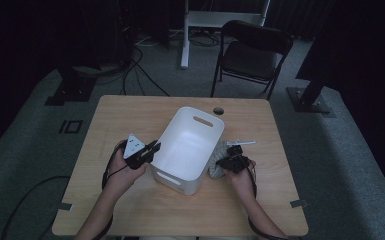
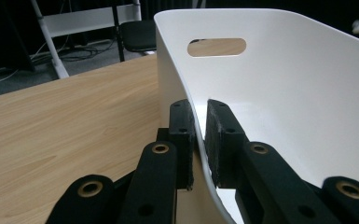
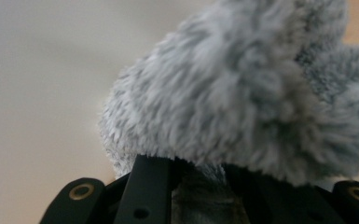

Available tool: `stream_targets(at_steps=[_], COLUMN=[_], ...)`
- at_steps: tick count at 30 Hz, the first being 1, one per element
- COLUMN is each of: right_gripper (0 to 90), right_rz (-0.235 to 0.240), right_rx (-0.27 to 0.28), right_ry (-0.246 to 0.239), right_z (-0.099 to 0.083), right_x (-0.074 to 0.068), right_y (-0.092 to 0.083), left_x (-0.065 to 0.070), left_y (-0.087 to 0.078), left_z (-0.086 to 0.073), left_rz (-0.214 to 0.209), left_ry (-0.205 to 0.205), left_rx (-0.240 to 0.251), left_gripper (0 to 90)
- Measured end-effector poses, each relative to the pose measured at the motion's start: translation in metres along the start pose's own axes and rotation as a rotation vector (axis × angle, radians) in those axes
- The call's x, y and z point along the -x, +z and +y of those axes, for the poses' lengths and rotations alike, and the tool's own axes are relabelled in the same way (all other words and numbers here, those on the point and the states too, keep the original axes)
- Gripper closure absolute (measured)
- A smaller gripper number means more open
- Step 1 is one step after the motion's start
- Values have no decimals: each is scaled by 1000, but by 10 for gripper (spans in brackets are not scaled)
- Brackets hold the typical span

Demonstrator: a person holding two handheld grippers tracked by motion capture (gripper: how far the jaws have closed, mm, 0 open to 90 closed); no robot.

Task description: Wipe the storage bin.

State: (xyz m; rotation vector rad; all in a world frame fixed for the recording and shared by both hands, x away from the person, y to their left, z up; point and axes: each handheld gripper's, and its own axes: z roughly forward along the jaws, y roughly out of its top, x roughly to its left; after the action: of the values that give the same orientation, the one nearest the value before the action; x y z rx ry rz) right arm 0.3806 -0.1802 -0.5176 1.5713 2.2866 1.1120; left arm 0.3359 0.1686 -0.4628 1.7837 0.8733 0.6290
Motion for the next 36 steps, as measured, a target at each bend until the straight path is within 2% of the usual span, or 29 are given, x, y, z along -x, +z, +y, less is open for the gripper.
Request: stream_targets(at_steps=[4, 8, 14, 17, 19, 25, 29, 32, 36], right_gripper=[768, 768, 767, 767, 767, 767, 768, 768, 769], right_rz=[10, 57, 117, 115, 105, 88, 87, 74, 71], right_rx=[-15, 18, 152, 205, 220, 213, 193, 158, 151], right_ry=[-2, 11, 20, 17, 17, 25, 41, 42, 47], right_z=[1, 5, 21, 32, 38, 45, 43, 40, 37], right_x=[1, 3, 5, 7, 10, 15, 18, 19, 20], right_y=[-1, -11, -42, -55, -59, -55, -47, -37, -31], left_x=[0, 1, 0, 0, 0, 1, 1, 1, 2], left_y=[0, 0, 0, -1, -1, 0, 1, 1, 1], left_z=[0, 0, 0, 1, 1, 2, 3, 4, 4], left_rz=[6, 11, 8, -7, -9, -6, -6, -3, 0], left_ry=[8, 12, 13, 8, 18, 17, 22, 25, 27], left_rx=[0, -1, -3, -20, -24, -32, -39, -42, -43], left_gripper=[807, 808, 809, 809, 809, 809, 809, 809, 808])
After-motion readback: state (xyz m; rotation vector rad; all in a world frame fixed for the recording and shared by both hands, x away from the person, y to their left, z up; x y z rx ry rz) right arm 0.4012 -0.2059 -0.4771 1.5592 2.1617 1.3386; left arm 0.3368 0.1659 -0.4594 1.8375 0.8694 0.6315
